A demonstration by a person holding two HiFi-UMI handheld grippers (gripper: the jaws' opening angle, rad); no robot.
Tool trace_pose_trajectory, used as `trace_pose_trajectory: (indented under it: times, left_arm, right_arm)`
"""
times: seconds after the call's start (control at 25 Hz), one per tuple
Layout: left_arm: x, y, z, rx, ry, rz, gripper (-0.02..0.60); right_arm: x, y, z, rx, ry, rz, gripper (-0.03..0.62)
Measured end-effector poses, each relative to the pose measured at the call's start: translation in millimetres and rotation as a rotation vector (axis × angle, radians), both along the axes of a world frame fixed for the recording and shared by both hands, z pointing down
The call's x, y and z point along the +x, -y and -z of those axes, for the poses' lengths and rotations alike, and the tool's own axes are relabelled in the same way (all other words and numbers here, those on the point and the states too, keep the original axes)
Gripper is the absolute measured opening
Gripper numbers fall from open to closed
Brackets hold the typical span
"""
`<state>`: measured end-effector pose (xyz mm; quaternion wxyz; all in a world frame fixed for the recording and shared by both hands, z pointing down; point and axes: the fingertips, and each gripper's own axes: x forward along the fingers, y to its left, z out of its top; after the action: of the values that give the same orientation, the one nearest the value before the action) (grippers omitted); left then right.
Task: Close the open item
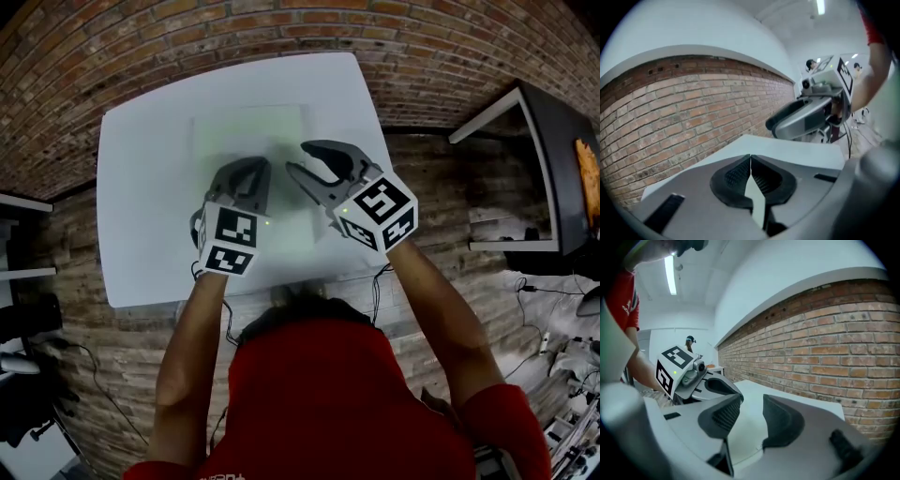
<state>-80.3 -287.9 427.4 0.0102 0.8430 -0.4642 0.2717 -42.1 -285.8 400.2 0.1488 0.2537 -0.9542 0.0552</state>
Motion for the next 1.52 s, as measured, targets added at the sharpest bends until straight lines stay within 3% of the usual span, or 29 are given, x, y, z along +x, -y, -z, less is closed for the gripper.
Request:
trace_pose_trajectory:
  times: [0.2, 0.36, 0.72, 1.2, 1.52]
  left_arm:
    - [6.2, -21.9, 89.6, 0.225, -0.303, -0.024, 0.014]
    - [3.1, -43.7, 133.6, 0.305, -0.42, -0.039, 0.012]
    - [3.3, -72.3, 156.0, 0.369, -0.423, -0.032, 0.012]
    - [9.6, -89.2, 160.1, 0.379, -0.445, -0.057, 0.012]
    - [14.6, -96.5, 160.3, 0.383, -0.44, -0.067, 0.012]
  right_arm:
    - [3.1, -20.9, 51.1, 0.105, 0.098, -0.003, 0.121]
    - [3.7, -39.5, 88.7, 0.188, 0.193, -0.008, 0.072]
    - [7.1, -71.1, 131.2, 0.307, 0.27, -0.013, 0.043]
    - [-3.6, -87.3, 134.8, 0.276, 0.326, 0.008, 0.032]
    - [-3.6, -93.8, 133.4, 0.286, 0.311, 0.015, 0.031]
